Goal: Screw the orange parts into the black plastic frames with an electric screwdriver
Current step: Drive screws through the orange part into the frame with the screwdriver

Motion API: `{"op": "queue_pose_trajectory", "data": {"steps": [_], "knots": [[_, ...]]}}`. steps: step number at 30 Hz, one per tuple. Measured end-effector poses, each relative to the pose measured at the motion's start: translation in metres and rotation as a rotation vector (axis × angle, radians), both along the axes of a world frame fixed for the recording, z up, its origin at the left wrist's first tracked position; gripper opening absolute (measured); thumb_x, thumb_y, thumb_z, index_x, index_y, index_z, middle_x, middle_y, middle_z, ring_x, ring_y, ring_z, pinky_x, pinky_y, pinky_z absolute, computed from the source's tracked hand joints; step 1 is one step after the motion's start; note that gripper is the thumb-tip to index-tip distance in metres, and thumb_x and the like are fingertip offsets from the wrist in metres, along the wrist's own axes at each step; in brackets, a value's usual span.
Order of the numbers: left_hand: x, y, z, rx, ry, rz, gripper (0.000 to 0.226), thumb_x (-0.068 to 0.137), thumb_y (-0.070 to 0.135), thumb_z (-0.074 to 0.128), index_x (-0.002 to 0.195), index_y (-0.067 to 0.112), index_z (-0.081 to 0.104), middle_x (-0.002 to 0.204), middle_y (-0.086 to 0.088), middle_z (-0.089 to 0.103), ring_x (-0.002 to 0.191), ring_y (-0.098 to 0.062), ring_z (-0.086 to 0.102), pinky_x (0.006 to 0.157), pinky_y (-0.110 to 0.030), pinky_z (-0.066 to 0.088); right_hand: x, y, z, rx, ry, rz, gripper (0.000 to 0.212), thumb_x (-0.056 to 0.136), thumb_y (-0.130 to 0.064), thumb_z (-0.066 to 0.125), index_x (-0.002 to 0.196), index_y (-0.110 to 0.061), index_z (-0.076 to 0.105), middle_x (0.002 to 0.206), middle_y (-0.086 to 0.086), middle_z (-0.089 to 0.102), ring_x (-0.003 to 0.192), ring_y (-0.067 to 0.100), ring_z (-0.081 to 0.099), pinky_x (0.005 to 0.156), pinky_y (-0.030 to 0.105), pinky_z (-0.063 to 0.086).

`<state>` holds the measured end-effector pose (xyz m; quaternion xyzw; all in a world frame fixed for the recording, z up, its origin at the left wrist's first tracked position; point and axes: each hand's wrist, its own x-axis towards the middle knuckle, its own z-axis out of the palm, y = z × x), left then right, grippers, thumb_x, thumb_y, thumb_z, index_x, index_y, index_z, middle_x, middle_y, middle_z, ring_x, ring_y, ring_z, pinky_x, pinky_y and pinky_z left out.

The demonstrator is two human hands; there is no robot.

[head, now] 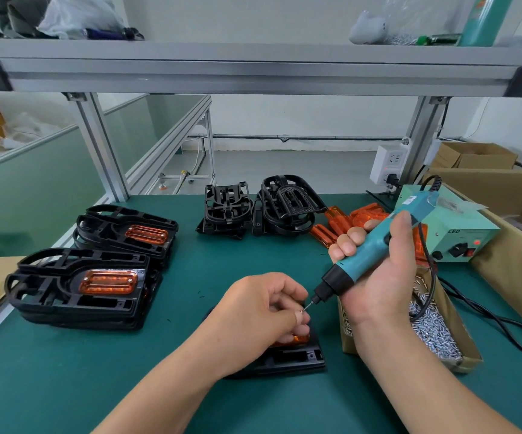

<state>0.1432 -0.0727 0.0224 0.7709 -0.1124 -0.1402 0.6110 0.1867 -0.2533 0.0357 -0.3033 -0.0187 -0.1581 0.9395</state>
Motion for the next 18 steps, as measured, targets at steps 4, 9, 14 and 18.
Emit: {"op": "queue_pose_trajectory", "data": {"steps": [4,9,14,18], "knots": [[0.005,0.014,0.012,0.031,-0.042,-0.004,0.022,0.089,0.02,0.079,0.108,0.027,0.073,0.095,0.003,0.08,0.087,-0.015,0.078,0.067,-0.025,0.061,-0.001,0.002,-0.003,0.005,-0.008,0.006,0.04,0.105,-0.055,0.057,0.089,-0.017,0.055,0.075,0.002,0.046,0.062,0.017,0.045,0.06,0.028,0.045],[0.021,0.051,0.021,0.396,-0.263,0.158,0.012,0.093,0.036,0.075,0.105,0.037,0.076,0.092,0.018,0.075,0.086,0.001,0.07,0.084,-0.026,0.056,-0.003,0.013,-0.007,-0.039,-0.02,0.024,0.039,0.104,-0.054,0.059,0.09,-0.018,0.057,0.074,0.003,0.048,0.063,0.017,0.046,0.061,0.028,0.046],[0.023,0.058,0.018,0.738,-0.187,0.026,0.03,0.094,0.043,0.071,0.122,0.031,0.074,0.109,0.015,0.073,0.102,-0.005,0.067,0.099,-0.032,0.054,-0.006,0.03,-0.009,-0.114,-0.063,0.039,0.033,0.104,-0.049,0.059,0.091,-0.018,0.055,0.073,0.004,0.049,0.061,0.018,0.048,0.061,0.03,0.047],[0.024,0.054,0.014,0.738,-0.179,-0.027,0.023,0.093,0.039,0.072,0.113,0.029,0.077,0.1,0.014,0.075,0.095,-0.007,0.069,0.089,-0.03,0.056,-0.009,0.039,-0.011,-0.181,-0.096,0.06,0.032,0.104,-0.046,0.058,0.094,-0.016,0.053,0.075,0.007,0.049,0.061,0.021,0.049,0.061,0.032,0.047]]}}
